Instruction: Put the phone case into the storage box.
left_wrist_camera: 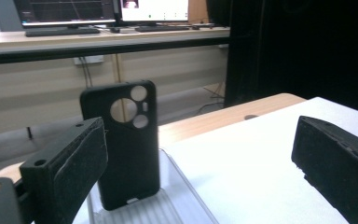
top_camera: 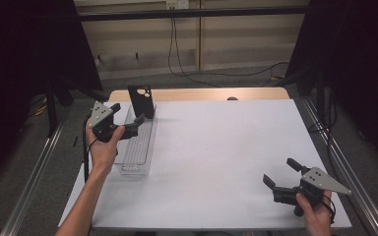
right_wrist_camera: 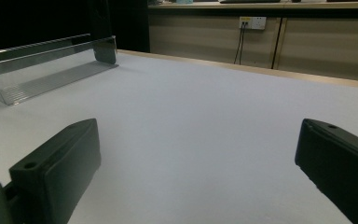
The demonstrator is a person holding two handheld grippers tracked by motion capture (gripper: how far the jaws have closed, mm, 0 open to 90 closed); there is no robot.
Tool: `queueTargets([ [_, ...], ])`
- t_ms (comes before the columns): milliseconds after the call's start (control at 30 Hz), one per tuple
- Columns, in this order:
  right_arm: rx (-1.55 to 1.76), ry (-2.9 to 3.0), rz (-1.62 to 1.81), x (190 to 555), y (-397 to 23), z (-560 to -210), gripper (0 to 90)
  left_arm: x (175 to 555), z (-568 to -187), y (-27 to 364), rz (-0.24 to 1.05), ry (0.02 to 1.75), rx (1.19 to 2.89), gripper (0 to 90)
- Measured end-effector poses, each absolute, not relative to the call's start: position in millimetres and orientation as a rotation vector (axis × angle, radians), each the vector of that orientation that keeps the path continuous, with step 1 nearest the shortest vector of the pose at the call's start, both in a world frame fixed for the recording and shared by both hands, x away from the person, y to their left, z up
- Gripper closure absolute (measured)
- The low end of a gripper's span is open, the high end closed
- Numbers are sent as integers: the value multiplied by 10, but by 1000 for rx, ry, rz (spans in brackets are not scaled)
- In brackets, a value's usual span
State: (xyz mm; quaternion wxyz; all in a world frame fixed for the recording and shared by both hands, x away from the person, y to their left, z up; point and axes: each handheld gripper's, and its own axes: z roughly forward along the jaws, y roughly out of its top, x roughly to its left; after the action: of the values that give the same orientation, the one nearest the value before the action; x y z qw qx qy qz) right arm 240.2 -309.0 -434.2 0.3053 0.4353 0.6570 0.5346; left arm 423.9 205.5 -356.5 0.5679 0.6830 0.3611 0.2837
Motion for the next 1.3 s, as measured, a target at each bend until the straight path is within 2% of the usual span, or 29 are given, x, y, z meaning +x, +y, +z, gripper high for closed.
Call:
queueTargets([
  [567, 1145, 1739, 1418, 2390, -3088, -4333, 0, 3837, -3681, 2103, 651, 852, 1616, 33],
  [1133, 1150, 1744, 1409, 2394, -3080, -4340, 0, 3430, -3956, 2195, 662, 925, 1550, 36],
  [1300, 1146, 1743, 1413, 2383, -3083, -4338, 0, 3309, -4065, 2228, 633, 901, 1586, 36],
])
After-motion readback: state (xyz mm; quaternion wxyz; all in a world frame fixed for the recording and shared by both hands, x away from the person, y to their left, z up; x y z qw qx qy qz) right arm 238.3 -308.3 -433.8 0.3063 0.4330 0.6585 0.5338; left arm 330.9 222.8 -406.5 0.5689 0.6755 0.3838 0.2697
